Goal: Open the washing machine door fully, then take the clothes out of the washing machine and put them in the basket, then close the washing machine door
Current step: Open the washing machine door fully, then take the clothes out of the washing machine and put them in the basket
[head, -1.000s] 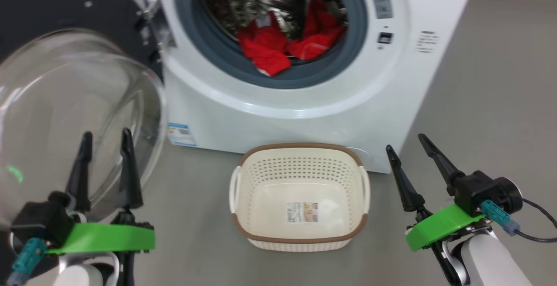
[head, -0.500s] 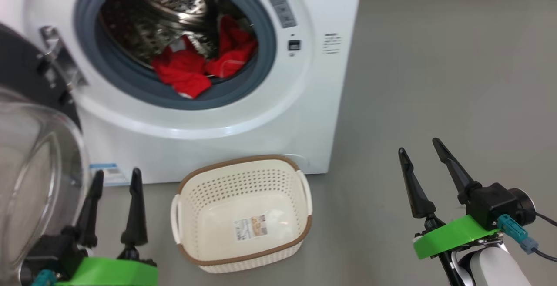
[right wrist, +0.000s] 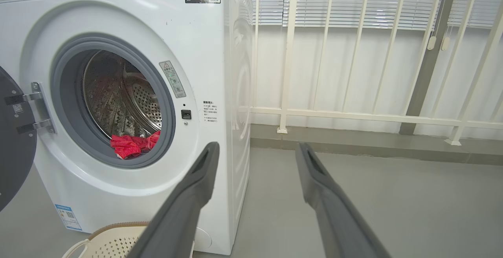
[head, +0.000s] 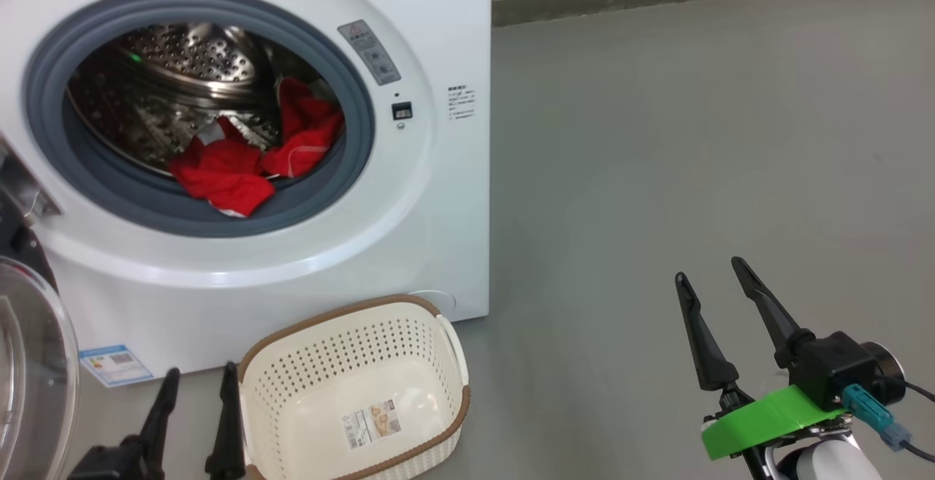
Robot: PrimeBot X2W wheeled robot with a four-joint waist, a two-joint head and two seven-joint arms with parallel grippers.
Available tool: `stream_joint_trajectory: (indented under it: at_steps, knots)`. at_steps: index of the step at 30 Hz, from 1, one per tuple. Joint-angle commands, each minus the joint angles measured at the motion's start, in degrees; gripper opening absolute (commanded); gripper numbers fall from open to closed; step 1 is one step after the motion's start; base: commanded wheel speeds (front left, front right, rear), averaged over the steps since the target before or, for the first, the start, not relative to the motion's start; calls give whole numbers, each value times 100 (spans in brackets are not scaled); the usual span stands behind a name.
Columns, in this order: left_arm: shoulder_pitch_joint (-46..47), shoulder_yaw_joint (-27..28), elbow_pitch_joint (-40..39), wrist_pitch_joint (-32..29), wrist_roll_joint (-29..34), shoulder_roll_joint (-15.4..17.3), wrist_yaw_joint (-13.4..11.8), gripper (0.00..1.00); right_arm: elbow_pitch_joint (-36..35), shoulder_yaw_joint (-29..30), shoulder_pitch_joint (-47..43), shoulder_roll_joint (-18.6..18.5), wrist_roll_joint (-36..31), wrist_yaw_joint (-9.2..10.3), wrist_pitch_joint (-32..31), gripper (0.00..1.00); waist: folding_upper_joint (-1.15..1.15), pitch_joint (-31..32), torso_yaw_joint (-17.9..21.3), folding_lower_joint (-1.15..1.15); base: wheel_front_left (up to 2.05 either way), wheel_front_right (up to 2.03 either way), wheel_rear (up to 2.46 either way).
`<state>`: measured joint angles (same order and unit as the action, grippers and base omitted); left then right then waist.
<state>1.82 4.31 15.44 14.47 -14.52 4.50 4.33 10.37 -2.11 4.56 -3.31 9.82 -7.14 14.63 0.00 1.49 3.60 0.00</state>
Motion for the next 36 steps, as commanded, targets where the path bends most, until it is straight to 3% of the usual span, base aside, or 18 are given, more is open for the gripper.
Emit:
stream_joint_trajectory:
  at_steps: [1, 26, 36]
  knots:
    - [-8, 236, -79, 52, 55, 48, 69, 100, -192, -79, 61, -67, 38, -35, 37, 100, 0, 89, 97, 0, 0, 0, 0]
    - [-321, 555, -142, 52, 231, -89, 195, 100, -194, 57, -308, -194, 68, -35, 37, 100, 0, 178, 138, 0, 0, 0, 0]
    - [-246, 621, -122, 52, 452, -99, 7, 100, -156, 28, -283, -184, 65, -35, 37, 100, 0, 153, 89, 0, 19, -20, 0]
